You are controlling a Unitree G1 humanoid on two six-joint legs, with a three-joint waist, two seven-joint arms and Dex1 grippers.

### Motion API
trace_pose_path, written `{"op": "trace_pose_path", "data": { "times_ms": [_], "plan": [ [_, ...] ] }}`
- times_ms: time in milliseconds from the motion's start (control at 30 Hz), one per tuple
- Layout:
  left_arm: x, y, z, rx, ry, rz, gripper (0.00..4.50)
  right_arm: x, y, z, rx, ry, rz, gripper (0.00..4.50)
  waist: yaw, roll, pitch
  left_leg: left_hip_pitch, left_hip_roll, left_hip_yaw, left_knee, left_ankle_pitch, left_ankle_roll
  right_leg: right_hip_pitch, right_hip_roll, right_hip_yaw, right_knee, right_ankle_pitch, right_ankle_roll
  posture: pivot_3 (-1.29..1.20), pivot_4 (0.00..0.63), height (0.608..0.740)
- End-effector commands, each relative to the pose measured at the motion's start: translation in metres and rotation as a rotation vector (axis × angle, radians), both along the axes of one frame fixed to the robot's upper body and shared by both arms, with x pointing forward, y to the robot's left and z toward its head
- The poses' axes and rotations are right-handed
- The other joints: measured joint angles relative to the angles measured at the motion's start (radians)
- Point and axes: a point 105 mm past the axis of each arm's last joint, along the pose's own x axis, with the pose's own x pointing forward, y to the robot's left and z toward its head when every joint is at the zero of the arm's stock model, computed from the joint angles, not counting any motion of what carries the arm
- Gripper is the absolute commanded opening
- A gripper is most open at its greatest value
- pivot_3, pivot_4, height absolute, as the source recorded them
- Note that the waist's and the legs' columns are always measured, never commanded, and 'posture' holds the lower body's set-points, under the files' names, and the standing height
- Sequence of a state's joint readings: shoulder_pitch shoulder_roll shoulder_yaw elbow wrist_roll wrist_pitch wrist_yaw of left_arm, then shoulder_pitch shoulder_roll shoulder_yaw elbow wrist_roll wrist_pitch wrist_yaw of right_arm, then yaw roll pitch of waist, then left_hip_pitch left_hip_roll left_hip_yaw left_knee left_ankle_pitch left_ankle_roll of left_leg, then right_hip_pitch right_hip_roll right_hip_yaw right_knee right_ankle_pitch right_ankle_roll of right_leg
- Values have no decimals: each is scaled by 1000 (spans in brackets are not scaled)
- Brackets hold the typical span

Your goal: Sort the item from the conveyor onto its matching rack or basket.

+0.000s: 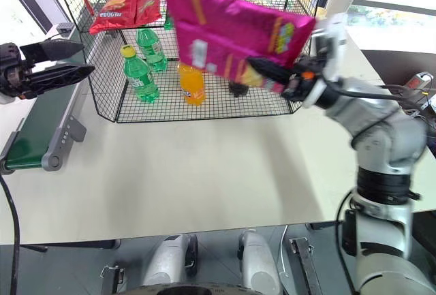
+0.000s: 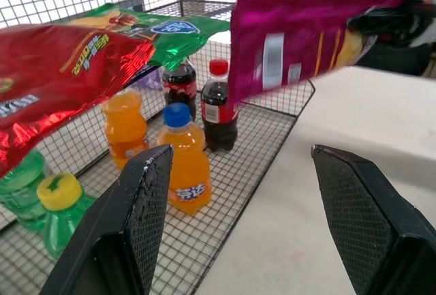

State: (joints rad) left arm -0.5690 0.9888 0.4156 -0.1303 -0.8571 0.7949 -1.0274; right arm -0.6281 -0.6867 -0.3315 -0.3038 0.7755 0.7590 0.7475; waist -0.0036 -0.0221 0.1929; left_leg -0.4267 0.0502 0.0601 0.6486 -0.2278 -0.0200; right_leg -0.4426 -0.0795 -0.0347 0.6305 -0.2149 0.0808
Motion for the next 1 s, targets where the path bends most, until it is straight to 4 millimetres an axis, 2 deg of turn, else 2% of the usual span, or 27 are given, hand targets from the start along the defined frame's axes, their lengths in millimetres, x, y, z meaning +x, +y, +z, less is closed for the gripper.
{"op": "trace_pose_path", "data": {
  "times_ms": [33,100,167,267,367,533,733,1000],
  "plan": [
    [-7,-27,4,-77,-41,-31,3366,-20,-30,45,10,-203,-209,0,-1,0,0,0,0,0,0,0,0,0,0,0,0,0,0,0,150,740],
    [-3,-39,0,-100,-46,-29,3366,-18,-44,58,-2,-276,-343,0,-4,-1,0,0,0,-1,1,0,0,1,1,0,0,0,0,0,150,740],
    [0,-52,-4,-112,-54,-35,3366,-8,-51,63,-91,-353,-478,0,-7,-1,-1,1,0,-1,1,0,0,1,1,1,0,0,0,0,150,740],
    [2,-63,-4,-156,-57,-54,3366,9,-48,62,-236,-453,-587,0,-11,-1,-1,1,0,0,1,0,0,1,1,2,0,0,0,0,150,740],
    [1,-70,-5,-179,-52,-67,3366,24,-42,60,-266,-511,-603,0,-13,-1,-1,1,0,0,1,0,0,1,1,2,0,0,0,0,150,740],
    [2,-66,-4,-217,-84,24,3366,57,-32,56,-412,-590,-664,0,-10,-1,0,1,0,0,1,0,0,1,1,2,0,0,0,0,150,740],
    [-5,-66,-17,-269,-79,120,3366,92,-17,61,-634,-700,-763,0,-10,-1,0,1,0,0,1,0,0,0,1,2,-1,0,0,0,150,740],
    [-5,-64,-31,-265,-70,193,3366,134,-6,59,-780,-675,-851,0,-10,-1,0,1,-1,0,1,1,-1,0,1,2,-1,0,0,0,150,740]
  ]
}}
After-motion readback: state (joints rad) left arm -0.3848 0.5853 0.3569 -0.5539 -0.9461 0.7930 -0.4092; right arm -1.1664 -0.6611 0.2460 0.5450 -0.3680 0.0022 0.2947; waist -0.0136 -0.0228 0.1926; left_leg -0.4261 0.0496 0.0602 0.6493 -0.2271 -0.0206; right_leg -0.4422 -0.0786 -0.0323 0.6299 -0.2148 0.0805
